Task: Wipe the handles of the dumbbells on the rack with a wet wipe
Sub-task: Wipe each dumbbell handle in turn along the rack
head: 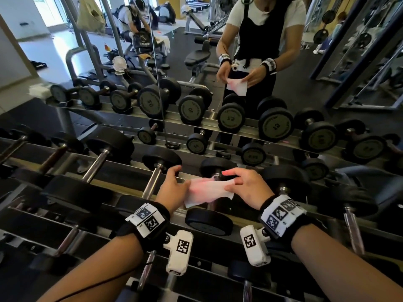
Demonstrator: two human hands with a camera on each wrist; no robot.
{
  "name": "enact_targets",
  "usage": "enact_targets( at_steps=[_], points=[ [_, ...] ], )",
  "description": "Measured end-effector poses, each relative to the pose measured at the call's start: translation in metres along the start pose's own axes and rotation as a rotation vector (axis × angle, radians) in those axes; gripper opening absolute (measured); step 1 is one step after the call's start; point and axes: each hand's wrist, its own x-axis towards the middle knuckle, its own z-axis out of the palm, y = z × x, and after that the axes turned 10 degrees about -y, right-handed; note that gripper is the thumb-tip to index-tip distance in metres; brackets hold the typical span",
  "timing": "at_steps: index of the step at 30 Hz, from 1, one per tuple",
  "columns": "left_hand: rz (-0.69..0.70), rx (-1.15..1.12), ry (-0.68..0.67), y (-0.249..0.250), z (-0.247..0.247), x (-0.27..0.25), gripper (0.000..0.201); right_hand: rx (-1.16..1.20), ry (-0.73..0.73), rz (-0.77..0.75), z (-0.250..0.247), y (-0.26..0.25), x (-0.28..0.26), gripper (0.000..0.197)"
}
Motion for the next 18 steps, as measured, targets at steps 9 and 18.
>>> enact_targets(
  at_steps=[9, 18],
  points=[
    [0.084, -0.016, -0.306, 0.004, -0.012, -0.006, 0.031, -0.007, 0.097, -0.102, -0.007, 0.000, -0.005, 0.014],
    [0.203, 0.258, -0.154, -0.002, -0.021, 0.001, 0.015, -0.026, 0.116, -0.214, -0.013, -0.002, -0.006, 0.016]
  ],
)
